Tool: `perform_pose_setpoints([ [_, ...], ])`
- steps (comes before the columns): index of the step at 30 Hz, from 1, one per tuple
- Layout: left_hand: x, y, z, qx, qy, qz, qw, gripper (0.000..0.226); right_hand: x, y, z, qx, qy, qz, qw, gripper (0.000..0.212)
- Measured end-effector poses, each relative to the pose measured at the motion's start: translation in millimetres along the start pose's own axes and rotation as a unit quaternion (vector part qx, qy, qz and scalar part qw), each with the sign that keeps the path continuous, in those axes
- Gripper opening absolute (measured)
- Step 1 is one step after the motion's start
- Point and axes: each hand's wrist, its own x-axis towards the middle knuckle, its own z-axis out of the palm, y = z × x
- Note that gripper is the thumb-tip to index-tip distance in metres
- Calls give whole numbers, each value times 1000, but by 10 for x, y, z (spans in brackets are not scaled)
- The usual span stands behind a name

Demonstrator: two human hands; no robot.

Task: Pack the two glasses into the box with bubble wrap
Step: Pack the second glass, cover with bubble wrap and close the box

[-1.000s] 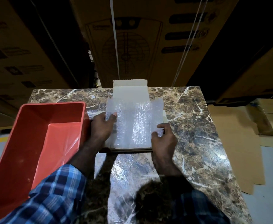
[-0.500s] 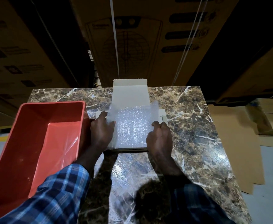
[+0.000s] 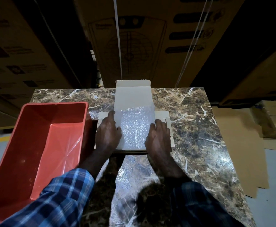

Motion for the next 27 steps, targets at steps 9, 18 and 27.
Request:
perform_pose_setpoints([
  [9, -37, 14, 66, 81, -83, 41, 992, 32, 41, -41, 22, 8, -121, -28, 992, 28],
  [18, 107, -173, 86, 320, -100, 175, 926, 69, 176, 67, -19, -106, -162, -38, 980, 87],
  [27, 304, -135, -54, 350, -223, 166, 895, 95, 272, 158, -22, -160, -218, -124, 955, 80],
])
